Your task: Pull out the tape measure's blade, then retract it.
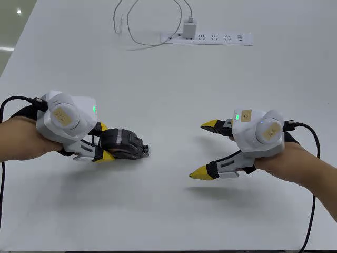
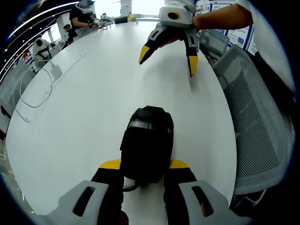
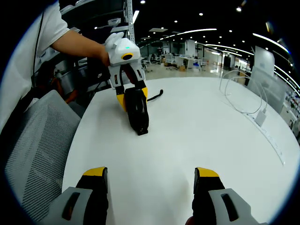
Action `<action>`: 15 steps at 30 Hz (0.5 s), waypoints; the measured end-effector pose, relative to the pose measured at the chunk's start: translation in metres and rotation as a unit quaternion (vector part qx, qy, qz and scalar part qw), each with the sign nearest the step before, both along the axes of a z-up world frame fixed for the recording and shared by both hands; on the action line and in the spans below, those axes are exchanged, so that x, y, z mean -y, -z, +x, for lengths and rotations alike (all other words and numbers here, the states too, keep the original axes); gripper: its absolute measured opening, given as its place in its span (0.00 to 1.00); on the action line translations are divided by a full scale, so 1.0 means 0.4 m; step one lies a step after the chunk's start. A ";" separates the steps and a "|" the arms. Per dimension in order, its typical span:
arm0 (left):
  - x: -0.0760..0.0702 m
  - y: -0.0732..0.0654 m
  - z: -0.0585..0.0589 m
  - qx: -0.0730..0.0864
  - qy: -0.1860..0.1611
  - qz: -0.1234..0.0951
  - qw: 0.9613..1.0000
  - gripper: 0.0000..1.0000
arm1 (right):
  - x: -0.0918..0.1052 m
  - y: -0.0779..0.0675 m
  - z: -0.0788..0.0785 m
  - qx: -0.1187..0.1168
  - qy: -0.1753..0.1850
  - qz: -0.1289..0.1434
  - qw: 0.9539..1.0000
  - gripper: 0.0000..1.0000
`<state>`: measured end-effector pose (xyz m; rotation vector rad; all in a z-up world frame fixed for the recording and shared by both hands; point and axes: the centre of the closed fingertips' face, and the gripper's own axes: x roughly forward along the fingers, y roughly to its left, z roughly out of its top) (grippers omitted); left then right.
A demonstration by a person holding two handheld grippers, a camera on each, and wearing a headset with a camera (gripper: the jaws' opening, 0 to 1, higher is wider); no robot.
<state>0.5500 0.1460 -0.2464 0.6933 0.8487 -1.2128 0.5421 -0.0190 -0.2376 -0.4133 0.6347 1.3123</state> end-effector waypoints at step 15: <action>-0.001 0.001 0.000 0.001 -0.002 0.005 1.000 0.27 | -0.067 0.003 0.014 -0.003 -0.010 0.020 1.000 0.68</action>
